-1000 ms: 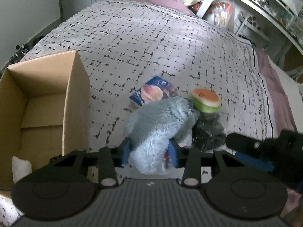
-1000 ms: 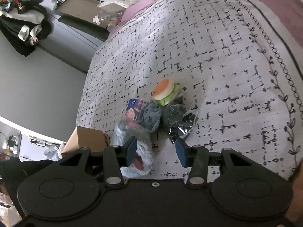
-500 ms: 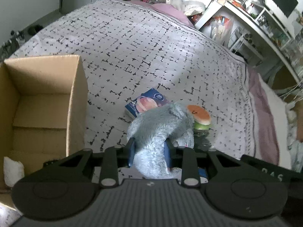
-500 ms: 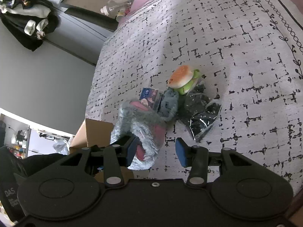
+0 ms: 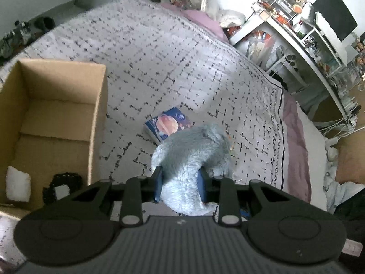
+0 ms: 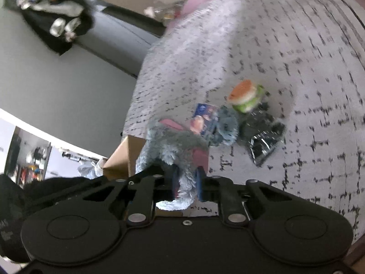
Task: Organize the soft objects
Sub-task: 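Lift the plush toy with the left gripper and carry it over the box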
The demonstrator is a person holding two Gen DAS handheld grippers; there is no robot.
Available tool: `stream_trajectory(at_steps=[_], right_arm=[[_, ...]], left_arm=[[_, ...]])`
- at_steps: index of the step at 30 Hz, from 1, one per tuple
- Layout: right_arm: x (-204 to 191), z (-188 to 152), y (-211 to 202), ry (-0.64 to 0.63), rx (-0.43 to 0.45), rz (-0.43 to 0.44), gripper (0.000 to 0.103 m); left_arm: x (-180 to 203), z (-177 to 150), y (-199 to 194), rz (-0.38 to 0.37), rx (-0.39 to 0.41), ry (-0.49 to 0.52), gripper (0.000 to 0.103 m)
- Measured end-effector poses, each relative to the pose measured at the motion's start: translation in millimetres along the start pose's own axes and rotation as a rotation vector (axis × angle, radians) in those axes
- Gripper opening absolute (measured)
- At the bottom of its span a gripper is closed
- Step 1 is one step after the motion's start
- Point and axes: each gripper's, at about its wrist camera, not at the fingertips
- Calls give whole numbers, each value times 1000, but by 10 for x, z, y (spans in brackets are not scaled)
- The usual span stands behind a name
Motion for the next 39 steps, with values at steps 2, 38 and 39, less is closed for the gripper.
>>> stream_trajectory(at_steps=[2,38,39], right_arm=[[-53,-10,-26,-20,4,19,13],[-941,-392,-139,-255,128,76,11],[-957,-399,-126,-257,127,79,11]], left_arm=[[6,3,-77,3,15,1,30],[-359,130,-847,21,159,30,30],[-386,135,-860,21,162,27,30]])
Point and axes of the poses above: each gripper's, at about its wrist camera, not at the fingertips, and y roughly the way its jaws point, x to its right, z to its top, and after that the axes turned 6 degrees about x, right-handed
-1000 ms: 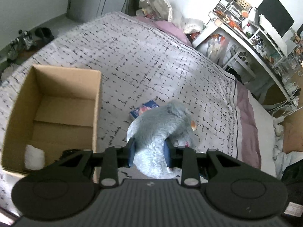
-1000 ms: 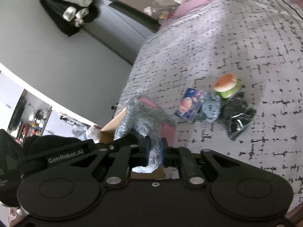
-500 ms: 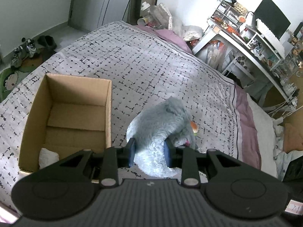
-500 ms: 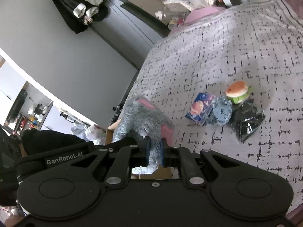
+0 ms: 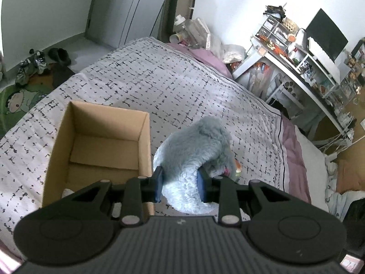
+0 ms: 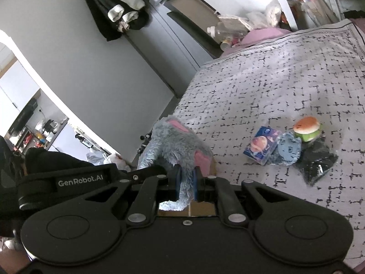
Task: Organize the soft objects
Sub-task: 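Lift the plush toy with the left gripper and carry it over the box, then lower the plush toy into the box and open the left gripper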
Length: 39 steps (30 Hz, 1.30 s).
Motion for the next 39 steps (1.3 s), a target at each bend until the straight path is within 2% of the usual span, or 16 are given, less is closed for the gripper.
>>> stream_trajectory(at_steps=[21,30,32,39], right_arm=[[-340,-295,421,-59,-67,50,11],[-429,-434,691,-49,-154,18,11],[-435,-456,742,-41,-171,13,15],[-408,-411,759,-23,-168,-33,17]], left_arm=[[-723,12,-50,5,-4,-78,30],[-1047,-7,137,25,-58,-110,30],[-1107,6,170,35,-68,-108,30],[-1298,86,257,85,-103,-116,31]])
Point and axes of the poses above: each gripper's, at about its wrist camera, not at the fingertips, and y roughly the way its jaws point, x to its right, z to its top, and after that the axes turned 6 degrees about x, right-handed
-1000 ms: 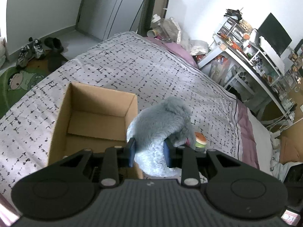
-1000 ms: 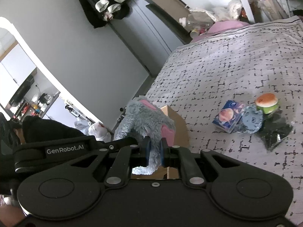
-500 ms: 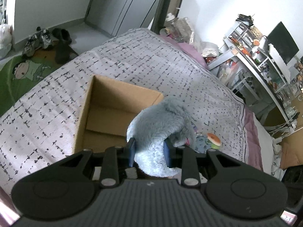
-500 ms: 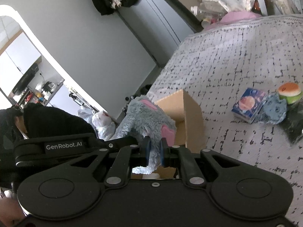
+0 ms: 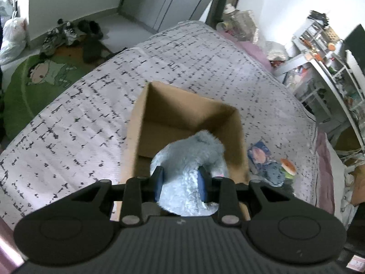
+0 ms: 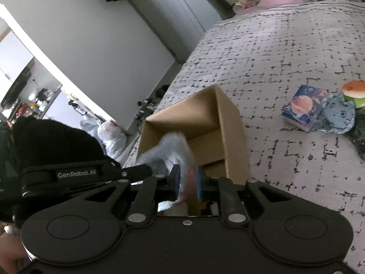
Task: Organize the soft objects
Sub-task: 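Lower the plush toy into the box and open the left gripper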
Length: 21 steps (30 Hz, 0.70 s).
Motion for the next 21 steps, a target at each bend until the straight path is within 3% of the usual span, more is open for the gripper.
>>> stream_trajectory(at_steps=[8,10,21], right_arm=[[35,35,-141,15,9,-3,17],[41,55,-197,12,19,-7,18],[153,162,-546,19,79,-45,56]], left_arm=[[-20,16,-32,24,-34,0,35],[19,9,-101,28,-21,10,41],[293,37,-398,62,31,47,64]])
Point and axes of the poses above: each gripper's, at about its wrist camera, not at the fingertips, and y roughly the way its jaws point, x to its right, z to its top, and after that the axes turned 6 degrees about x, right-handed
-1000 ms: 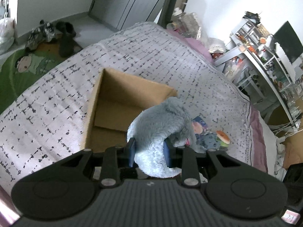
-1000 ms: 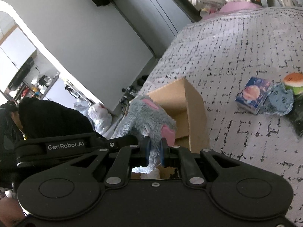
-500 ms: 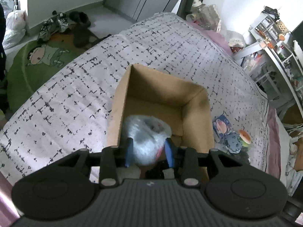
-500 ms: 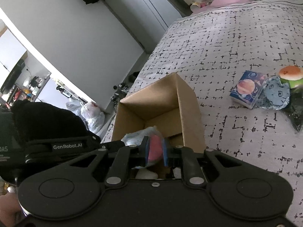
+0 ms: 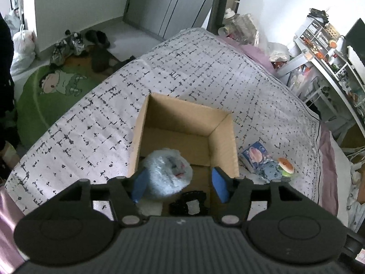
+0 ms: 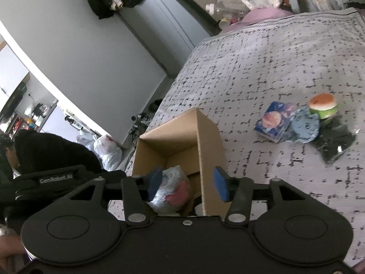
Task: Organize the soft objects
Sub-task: 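Lower the plush toy into the box and open the left gripper, then move the left tool back toward the remaining items on the bed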
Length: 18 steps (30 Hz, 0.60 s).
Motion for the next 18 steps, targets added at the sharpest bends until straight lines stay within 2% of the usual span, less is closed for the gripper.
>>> stream_trajectory(at_steps=[5,12,16,18], right_arm=[[91,60,-173,-6,39,-43,72],[335,126,-350,41,75,-97,84],[483,169,-445,90,96,-115,97],[539,191,-501,95,112,-135,97]], left_arm=[[152,-33,-94,12,19,24,69],[384,-102,-158,20,31,57,70],[543,-146,-167,17,33,68,70],[633,-171,-169,16,34,82,70]])
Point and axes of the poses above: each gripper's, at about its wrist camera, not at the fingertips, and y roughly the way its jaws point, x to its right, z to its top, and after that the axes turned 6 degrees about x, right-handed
